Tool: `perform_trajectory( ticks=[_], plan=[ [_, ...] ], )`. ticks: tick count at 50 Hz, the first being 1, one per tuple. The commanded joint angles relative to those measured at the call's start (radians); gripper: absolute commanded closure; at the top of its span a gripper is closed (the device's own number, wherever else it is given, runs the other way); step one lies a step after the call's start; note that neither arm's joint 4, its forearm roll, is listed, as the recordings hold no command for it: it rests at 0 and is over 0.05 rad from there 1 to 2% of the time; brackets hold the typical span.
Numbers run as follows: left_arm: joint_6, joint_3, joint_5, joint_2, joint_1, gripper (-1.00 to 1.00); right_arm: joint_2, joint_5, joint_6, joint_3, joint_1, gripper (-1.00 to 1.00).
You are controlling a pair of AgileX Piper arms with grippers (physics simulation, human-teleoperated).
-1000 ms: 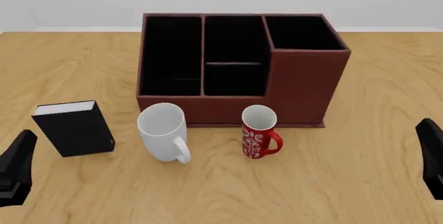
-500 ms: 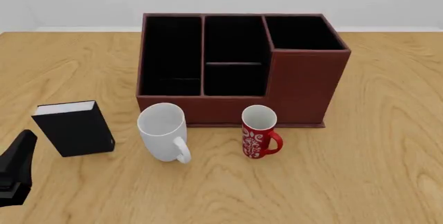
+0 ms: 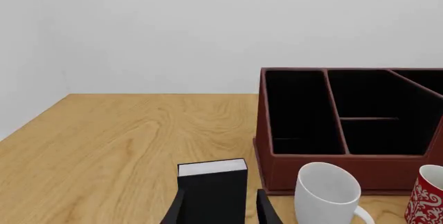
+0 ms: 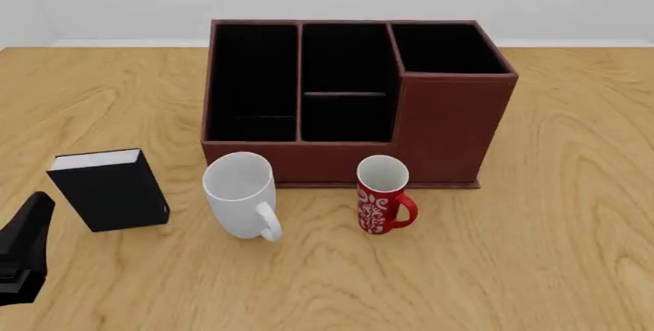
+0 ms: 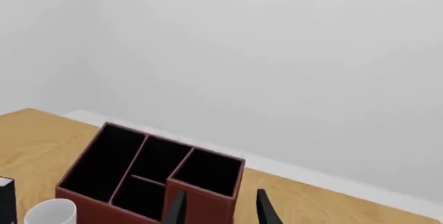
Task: Pick up the white mug and place it to the right of the caddy.
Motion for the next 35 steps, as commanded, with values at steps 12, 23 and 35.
perform_trajectory(
  ticks=[12, 23, 35],
  plan=[
    [0.000, 0.000, 0.000, 0.000, 0.000, -1.00, 0.220, -0.009, -0.150, -0.199, 0.118, -1.00],
    [0.000, 0.000, 0.000, 0.000, 0.000, -1.00, 0.341, -0.040, -0.179, -0.248, 0.199, -1.00],
    [0.000, 0.000, 0.000, 0.000, 0.000, -1.00, 0.430, -0.103, -0.231, -0.223, 0.222, -1.00]
  ],
)
